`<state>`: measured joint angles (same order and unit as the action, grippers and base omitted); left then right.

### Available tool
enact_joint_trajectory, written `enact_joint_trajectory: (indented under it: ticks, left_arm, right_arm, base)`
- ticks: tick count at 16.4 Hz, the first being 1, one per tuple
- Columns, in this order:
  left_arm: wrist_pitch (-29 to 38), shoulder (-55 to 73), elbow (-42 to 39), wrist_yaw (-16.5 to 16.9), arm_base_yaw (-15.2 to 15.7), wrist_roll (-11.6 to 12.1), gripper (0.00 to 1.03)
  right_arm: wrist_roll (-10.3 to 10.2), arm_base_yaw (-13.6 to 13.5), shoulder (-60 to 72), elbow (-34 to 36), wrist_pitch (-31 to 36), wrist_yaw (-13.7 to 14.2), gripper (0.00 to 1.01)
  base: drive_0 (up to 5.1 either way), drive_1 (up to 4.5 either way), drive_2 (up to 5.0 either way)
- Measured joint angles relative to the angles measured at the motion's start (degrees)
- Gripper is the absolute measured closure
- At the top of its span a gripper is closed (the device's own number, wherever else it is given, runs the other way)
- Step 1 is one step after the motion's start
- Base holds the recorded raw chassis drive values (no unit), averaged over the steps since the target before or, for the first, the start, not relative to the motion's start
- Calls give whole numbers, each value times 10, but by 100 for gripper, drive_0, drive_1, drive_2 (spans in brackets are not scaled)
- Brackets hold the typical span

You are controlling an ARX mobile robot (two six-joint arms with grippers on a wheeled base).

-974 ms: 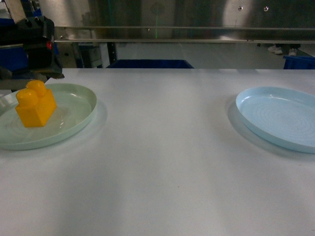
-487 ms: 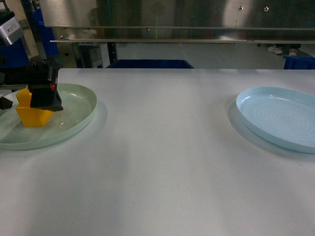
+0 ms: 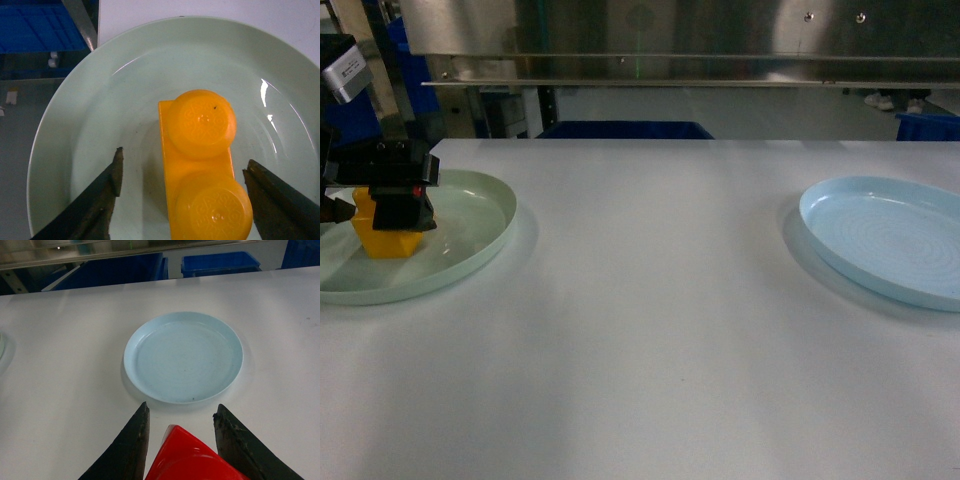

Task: Sort and place red and yellow blocks in left bins

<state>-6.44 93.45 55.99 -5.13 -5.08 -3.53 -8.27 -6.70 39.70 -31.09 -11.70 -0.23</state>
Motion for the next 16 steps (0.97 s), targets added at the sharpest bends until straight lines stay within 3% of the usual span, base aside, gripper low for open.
enact_joint_trajectory:
  ticks: [4, 5, 11, 16]
  left_arm:
    - [28, 16, -4, -9, 0, 8, 68]
    - [40, 18, -5, -13, 0, 9, 74]
    - [55, 14, -6, -10, 8, 10, 76]
    - [66, -136, 14, 58, 49, 4, 76]
  right_arm:
    - [0, 0, 0, 0, 0, 0, 67]
    - [0, 0, 0, 0, 0, 0, 67]
    - [0, 0, 0, 0, 0, 0, 67]
    - [0, 0, 0, 0, 0, 0, 67]
  base:
    - [0, 0, 0]
    - [0, 0, 0]
    - [0, 0, 0]
    - [0, 0, 0]
